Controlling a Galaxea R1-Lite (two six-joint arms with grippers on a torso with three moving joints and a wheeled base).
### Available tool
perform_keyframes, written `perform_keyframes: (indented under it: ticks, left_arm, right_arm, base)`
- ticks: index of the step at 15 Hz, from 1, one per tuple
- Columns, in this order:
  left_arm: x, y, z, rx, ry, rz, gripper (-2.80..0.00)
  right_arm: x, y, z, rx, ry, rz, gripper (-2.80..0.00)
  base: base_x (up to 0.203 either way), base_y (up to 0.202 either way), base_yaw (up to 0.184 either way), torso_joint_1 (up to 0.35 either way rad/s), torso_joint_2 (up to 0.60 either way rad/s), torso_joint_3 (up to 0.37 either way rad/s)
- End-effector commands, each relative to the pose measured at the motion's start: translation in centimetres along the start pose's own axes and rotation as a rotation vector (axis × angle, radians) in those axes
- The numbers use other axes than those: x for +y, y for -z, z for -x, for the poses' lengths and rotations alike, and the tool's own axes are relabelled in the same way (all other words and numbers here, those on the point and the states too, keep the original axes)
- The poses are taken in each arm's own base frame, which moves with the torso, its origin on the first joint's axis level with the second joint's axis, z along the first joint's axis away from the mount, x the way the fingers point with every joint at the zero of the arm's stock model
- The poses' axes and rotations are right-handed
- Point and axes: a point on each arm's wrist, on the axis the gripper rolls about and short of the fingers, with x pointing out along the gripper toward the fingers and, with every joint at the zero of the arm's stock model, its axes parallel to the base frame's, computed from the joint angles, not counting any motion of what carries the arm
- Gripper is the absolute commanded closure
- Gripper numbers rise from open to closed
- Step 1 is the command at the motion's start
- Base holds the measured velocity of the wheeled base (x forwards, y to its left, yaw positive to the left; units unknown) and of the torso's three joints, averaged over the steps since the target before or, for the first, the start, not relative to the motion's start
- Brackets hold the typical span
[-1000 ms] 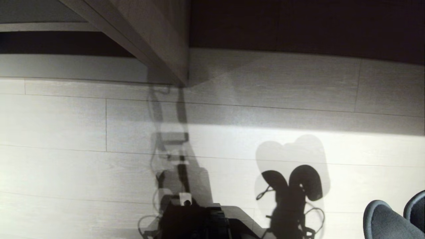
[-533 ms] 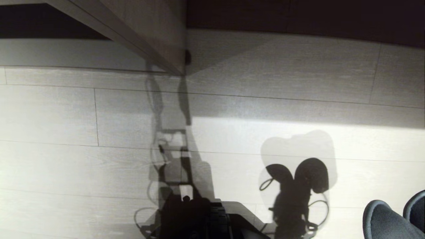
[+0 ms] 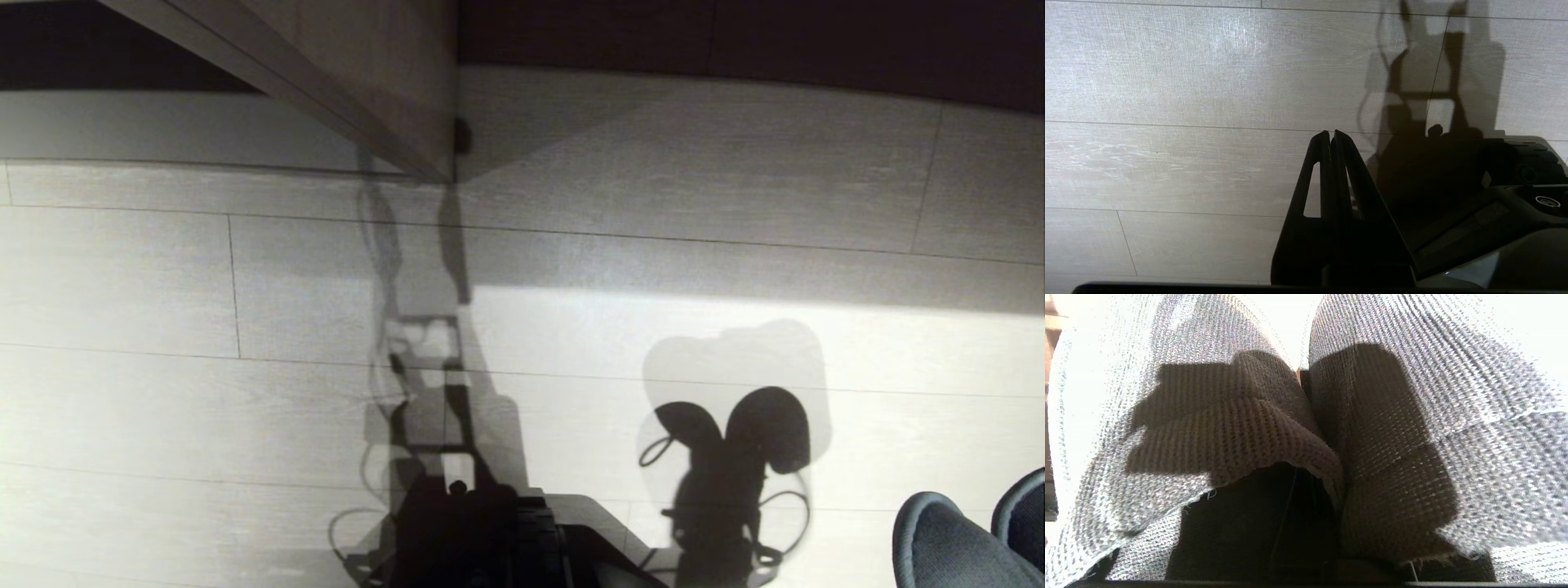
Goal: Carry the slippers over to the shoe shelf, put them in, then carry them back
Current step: Place the slippers on the floor
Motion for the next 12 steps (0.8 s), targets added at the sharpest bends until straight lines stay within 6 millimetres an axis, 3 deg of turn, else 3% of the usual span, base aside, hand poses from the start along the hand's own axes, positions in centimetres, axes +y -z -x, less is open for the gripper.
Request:
perform_keyframes:
  ticks: [1,12]
  left_arm:
    - [0.0,0.02,-0.01,0.001,0.0,0.0,0.0]
    - [0.0,0.02,-0.01,0.001,0.0,0.0,0.0]
  right_arm:
    - [0.0,0.0,0.0,0.0,-0.001,0.001,0.0]
    - [-0.04,-0.18,0.03,-0.01,0.017,-0.036,0.0]
  base:
    - [0.0,0.0,0.0,0.0,0.0,0.0]
    - [0.0,0.0,0.0,0.0,0.0,0.0]
